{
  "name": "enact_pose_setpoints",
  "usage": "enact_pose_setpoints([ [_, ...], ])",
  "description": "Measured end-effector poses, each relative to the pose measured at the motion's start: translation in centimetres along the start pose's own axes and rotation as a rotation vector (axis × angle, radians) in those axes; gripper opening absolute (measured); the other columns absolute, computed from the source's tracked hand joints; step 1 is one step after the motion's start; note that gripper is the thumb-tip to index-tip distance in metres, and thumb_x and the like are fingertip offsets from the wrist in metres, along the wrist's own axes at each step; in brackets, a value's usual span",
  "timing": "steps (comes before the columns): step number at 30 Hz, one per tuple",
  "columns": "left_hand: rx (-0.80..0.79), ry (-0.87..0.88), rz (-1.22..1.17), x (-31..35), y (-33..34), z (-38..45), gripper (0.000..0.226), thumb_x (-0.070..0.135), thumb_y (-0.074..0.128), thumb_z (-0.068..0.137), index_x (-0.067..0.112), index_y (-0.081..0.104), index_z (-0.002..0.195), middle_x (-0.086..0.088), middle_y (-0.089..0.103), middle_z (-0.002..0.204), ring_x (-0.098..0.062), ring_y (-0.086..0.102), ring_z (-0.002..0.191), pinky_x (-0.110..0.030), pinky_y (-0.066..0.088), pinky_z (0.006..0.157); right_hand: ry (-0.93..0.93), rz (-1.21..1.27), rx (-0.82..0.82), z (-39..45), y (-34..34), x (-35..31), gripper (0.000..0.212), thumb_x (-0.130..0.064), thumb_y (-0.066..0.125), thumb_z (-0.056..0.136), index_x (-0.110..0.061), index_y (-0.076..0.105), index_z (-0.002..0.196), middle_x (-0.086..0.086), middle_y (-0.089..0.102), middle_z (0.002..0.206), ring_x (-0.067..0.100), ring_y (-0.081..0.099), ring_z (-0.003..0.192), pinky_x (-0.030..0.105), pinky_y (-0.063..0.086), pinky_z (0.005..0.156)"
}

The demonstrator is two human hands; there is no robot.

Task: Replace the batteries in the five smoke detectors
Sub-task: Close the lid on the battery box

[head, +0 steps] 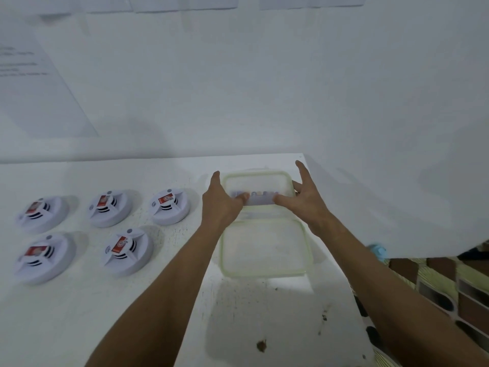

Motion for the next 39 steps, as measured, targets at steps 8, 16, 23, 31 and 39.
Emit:
enact_pose_setpoints([
  [8, -0.094, 0.005, 0.046, -0.3, -0.2, 1.5, 0.091, 0.032, 0.072, 0.086, 0.017, 0.014, 0.154, -0.01, 0.034, 0.154, -0.024, 0.036, 0.139, -0.029, 0.033, 0.105, -0.021, -0.147, -0.081, 0.6, -0.9, 0.6, 0.097, -0.024, 0.077, 0.084, -0.037, 0.013, 0.156, -0.001, 0.029, 0.16, 0.02, 0.03, 0.147, 0.037, 0.033, 0.117],
  [16, 0.013, 0.12, 0.304, 0.7, -2.6, 3.8, 0.088, 0.045, 0.066, 0.088, 0.011, 0.018, 0.153, -0.018, 0.042, 0.146, -0.033, 0.041, 0.134, -0.04, 0.037, 0.104, -0.13, -0.374, -0.148, 4.6, -0.8, -2.5, 0.081, -0.041, 0.069, 0.09, -0.032, 0.021, 0.155, -0.001, 0.042, 0.154, 0.019, 0.038, 0.143, 0.031, 0.033, 0.111],
  [23, -0.038, 0.014, 0.168, 0.5, -0.1, 0.1, 0.086, 0.041, 0.061, 0.089, 0.008, 0.01, 0.151, -0.013, 0.062, 0.098, -0.023, 0.06, 0.074, -0.029, 0.044, 0.058, -0.081, -0.359, -0.162, 4.9, 1.2, -0.9, 0.079, -0.05, 0.064, 0.089, -0.031, 0.023, 0.154, 0.002, 0.052, 0.147, 0.022, 0.048, 0.135, 0.034, 0.037, 0.111],
  [31, -0.205, -0.068, -0.057, 1.4, 0.3, 2.8, 0.094, 0.037, 0.057, 0.093, 0.021, -0.013, 0.154, -0.012, 0.044, 0.145, -0.025, 0.054, 0.108, -0.026, 0.041, 0.083, -0.055, -0.15, -0.17, 5.0, 2.7, -1.0, 0.087, -0.035, 0.069, 0.09, -0.029, 0.013, 0.157, -0.001, 0.045, 0.15, 0.016, 0.049, 0.129, 0.029, 0.037, 0.107],
  [39, -0.199, -0.101, -0.321, -1.0, 1.9, 3.5, 0.115, 0.03, 0.08, 0.079, 0.024, -0.007, 0.155, -0.002, 0.025, 0.158, -0.016, 0.028, 0.143, -0.024, 0.033, 0.094, -0.033, 0.047, -0.133, 4.4, 3.3, -0.6, 0.084, -0.009, 0.059, 0.092, -0.029, 0.009, 0.157, 0.004, 0.054, 0.141, 0.017, 0.055, 0.117, 0.02, 0.041, 0.089],
])
Point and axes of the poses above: each hand's wrist, its own z-axis towards the middle knuckle, its own y-axis out of the palm, x = y × z, the point moved 2 cm from there along z, towards the middle knuckle
